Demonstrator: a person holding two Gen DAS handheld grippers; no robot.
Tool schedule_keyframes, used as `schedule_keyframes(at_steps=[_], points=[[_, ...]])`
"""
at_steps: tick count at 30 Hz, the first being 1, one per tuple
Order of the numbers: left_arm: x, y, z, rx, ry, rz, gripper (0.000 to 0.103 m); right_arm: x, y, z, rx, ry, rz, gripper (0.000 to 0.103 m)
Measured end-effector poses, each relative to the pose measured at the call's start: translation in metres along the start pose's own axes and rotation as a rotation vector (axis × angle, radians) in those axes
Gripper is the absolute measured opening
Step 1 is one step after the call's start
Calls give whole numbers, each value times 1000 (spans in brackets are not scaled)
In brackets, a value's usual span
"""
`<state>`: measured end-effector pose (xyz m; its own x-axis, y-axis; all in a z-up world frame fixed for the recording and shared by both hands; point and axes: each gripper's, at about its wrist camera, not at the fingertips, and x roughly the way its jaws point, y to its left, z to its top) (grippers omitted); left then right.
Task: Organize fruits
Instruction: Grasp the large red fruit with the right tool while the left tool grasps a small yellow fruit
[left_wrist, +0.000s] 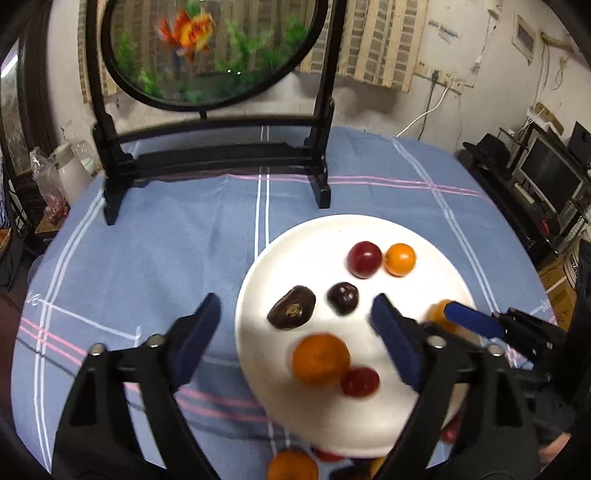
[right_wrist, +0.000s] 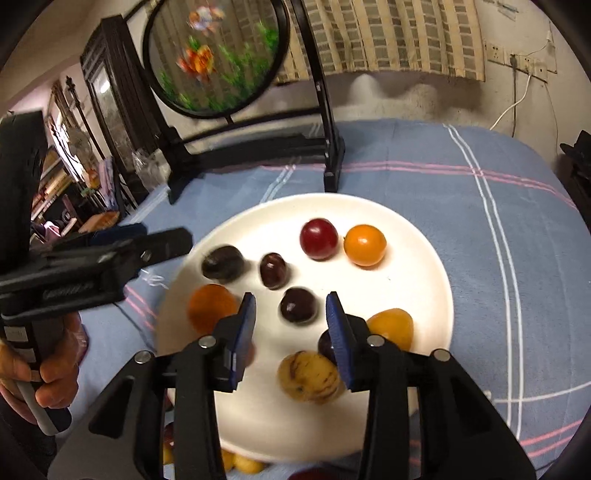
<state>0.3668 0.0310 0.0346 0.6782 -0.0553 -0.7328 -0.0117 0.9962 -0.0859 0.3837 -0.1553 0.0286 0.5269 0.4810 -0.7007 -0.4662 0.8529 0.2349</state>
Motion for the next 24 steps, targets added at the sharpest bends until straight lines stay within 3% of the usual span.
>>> schedule_keyframes(at_steps=[5,9,16,21,24], points=[[-56,-2,-37,33,-83,23,97,-39,9,-22,-37,-35,-3,43],[-80,-2,-85,37,-99,46,97,-57,9,-51,-51,-43,-35,43],[-81,-5,-149,101,-85,18,97,-50,-5,-95,-5,35,-44,44],[-74,-1,-160,76,-62,-38,97,-45,-4,-99,-10,50,-62,44],[-74,-5,-164,90,-68,-23,97,-39,0,-101,-48,62,-112,44]])
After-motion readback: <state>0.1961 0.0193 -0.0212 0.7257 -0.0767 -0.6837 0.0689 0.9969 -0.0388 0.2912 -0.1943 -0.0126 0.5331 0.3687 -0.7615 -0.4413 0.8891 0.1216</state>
